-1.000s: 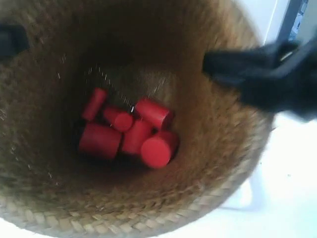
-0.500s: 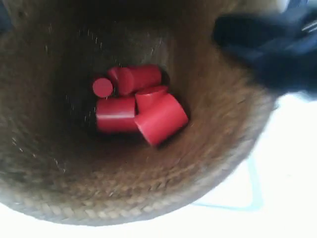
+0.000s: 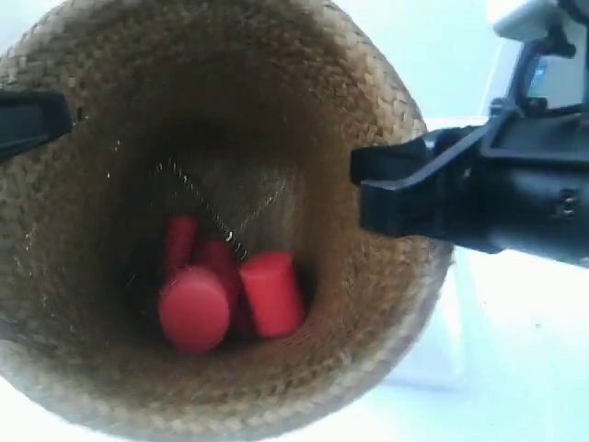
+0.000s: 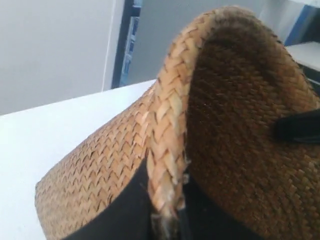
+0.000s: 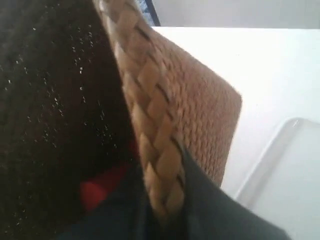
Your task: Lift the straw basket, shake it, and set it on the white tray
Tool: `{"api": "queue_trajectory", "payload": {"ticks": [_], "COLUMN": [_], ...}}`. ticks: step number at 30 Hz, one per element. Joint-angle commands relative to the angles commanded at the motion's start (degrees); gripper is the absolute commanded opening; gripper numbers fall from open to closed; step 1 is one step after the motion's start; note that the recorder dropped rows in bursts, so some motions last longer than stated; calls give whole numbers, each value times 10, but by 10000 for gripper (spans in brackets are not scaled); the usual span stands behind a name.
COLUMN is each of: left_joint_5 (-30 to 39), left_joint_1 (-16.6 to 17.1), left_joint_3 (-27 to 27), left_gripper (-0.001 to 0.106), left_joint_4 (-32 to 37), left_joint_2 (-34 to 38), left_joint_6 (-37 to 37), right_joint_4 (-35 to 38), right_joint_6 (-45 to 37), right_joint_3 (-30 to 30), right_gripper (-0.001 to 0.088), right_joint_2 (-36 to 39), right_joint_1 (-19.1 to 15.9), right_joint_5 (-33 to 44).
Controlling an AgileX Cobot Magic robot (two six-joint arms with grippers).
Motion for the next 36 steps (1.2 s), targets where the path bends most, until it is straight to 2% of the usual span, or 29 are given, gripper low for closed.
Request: {"api": "queue_trajectory", "payload": {"ticks": [3, 4, 5, 7, 8, 9, 10, 11, 12, 13, 14, 15, 16, 17, 19, 20, 22, 24, 25, 28, 30, 31, 32, 34, 36], "left_joint_5": [-36, -80, -94, -28, -9, -15, -52, -84, -112, -76, -28, -7, -17, -35, -122, -133, -83, -28, -24, -86, -132, -122, -98, -21, 4], "left_joint_1": [0, 0, 0, 0, 0, 0, 0, 0, 0, 0, 0, 0, 0, 0, 0, 0, 0, 0, 0, 0, 0, 0, 0, 0, 0], "left_joint_3": [10, 58, 70, 39, 4, -2, 14, 30, 56, 48, 24, 0, -9, -4, 52, 62, 43, 9, -3, 16, 53, 62, 59, 27, -4], "left_gripper": [0, 0, 0, 0, 0, 0, 0, 0, 0, 0, 0, 0, 0, 0, 0, 0, 0, 0, 0, 0, 0, 0, 0, 0, 0], "left_joint_4": [4, 1, 1, 0, 4, 4, 5, -3, -10, -6, 2, 5, 7, 6, -16, -24, -21, 0, 12, 25, 18, 18, 18, 11, 4], "left_joint_2": [-1, 36, 51, 52, 29, 22, 24, 34, 66, 65, 48, 23, 5, 1, 31, 44, 47, 27, 17, 21, 55, 71, 76, 60, 37], "left_joint_6": [-4, 5, 7, -3, -5, -5, -3, 0, 11, -1, -3, -24, -55, -62, -15, -14, -21, -18, -20, -22, -19, -25, -33, -40, -64], "right_joint_4": [-57, -110, -122, -61, -32, -36, -100, -125, -155, -125, -66, -24, -24, -62, -186, -196, -149, -94, -77, -129, -159, -147, -122, -31, 35], "right_joint_6": [-1, 26, 33, 38, 9, 8, 13, 26, 43, 60, 40, -6, -11, -8, 47, 67, 93, 34, 20, 21, 22, 28, 41, 6, -53], "right_joint_3": [20, 64, 71, 36, 10, 8, 26, 41, 55, 29, 1, -18, -23, -11, 44, 44, 10, -18, -25, 0, 33, 34, 24, -10, -30], "right_gripper": [0, 0, 0, 0, 0, 0, 0, 0, 0, 0, 0, 0, 0, 0, 0, 0, 0, 0, 0, 0, 0, 0, 0, 0, 0], "right_joint_2": [-2, 57, 77, 60, 14, 4, 12, 30, 87, 94, 70, 33, 11, 10, 90, 118, 115, 69, 45, 34, 84, 107, 114, 77, 31], "right_joint_1": [-2, -20, -29, -22, -1, 3, -2, -10, -31, -33, -20, -5, 4, 5, -26, -40, -40, -21, -10, -4, -21, -28, -29, -16, 4], "right_joint_5": [24, 10, 12, 30, 14, 11, 18, 16, 27, 55, 70, 63, 51, 40, 3, 9, 54, 50, 22, -5, 0, 15, 35, 57, 27]}}
